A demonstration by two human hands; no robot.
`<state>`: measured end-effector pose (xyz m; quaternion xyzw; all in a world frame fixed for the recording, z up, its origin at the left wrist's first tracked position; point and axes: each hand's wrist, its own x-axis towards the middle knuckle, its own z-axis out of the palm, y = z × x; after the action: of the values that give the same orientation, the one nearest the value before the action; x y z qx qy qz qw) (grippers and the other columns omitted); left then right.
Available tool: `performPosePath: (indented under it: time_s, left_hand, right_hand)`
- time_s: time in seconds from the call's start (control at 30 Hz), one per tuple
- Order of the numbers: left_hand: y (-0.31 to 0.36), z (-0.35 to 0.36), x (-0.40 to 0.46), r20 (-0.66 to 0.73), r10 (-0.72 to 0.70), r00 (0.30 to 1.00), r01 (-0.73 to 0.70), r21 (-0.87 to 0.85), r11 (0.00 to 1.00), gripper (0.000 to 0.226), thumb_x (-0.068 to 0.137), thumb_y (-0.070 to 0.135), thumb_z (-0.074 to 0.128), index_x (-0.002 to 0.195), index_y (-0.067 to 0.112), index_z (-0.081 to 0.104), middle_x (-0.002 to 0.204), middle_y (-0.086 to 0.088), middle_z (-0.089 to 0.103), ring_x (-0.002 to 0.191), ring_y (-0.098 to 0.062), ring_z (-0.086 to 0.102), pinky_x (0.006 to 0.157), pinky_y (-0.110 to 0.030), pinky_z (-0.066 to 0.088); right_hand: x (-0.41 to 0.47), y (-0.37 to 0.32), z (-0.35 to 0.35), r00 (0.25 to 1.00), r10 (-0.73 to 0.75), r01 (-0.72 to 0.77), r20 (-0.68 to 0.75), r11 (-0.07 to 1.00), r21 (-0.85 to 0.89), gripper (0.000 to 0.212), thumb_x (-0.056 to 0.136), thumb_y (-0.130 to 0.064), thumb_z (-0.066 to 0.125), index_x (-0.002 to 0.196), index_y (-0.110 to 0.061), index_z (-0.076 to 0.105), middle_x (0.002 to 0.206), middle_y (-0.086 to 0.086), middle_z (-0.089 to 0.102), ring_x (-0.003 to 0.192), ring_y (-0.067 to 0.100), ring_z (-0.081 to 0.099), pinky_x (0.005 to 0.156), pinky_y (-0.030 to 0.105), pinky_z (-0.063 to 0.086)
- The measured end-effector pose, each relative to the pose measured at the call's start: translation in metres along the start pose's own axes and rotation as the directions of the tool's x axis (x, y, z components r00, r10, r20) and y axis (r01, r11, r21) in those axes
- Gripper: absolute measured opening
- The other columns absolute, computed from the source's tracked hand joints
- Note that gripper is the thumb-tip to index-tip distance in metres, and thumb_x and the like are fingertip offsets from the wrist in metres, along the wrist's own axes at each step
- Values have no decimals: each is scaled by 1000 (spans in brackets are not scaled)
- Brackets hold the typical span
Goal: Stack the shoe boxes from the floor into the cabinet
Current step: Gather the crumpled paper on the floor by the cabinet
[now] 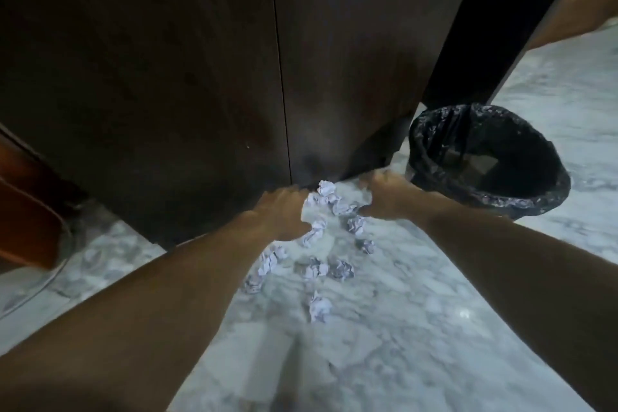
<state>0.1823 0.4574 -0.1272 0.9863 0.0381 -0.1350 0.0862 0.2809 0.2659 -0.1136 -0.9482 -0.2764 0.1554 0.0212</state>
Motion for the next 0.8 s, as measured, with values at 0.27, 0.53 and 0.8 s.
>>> performPosePath:
  time_s: [0.27,0.53,0.8]
  left_hand:
    - [-51,124,29,78,-190,979,189,13,982,98,81,67,55,154,21,9,163,-5,5,149,-26,12,119,-50,13]
    - [-114,193,-28,-24,-485,874,484,-47,874,111,73,83,42,154,17,2,163,-6,-1,150,-23,3,119,-52,2]
    - [-98,206,-63,69,-516,854,520,-136,843,134,53,93,45,154,22,-6,163,-2,-11,150,-23,2,118,-53,7]
  right_hand:
    - [50,41,123,984,-86,99,153,992,-81,97,69,-73,65,147,-25,32,149,5,39,136,29,38,102,43,40]
    - [36,32,214,1000,-11,15,-20,976,216,94,80,-79,40,153,-25,13,163,9,2,149,30,5,117,53,19]
    - [-9,-2,241,968,-245,251,-55,953,169,95,78,-84,29,153,-29,11,161,5,-20,149,34,-4,114,61,14]
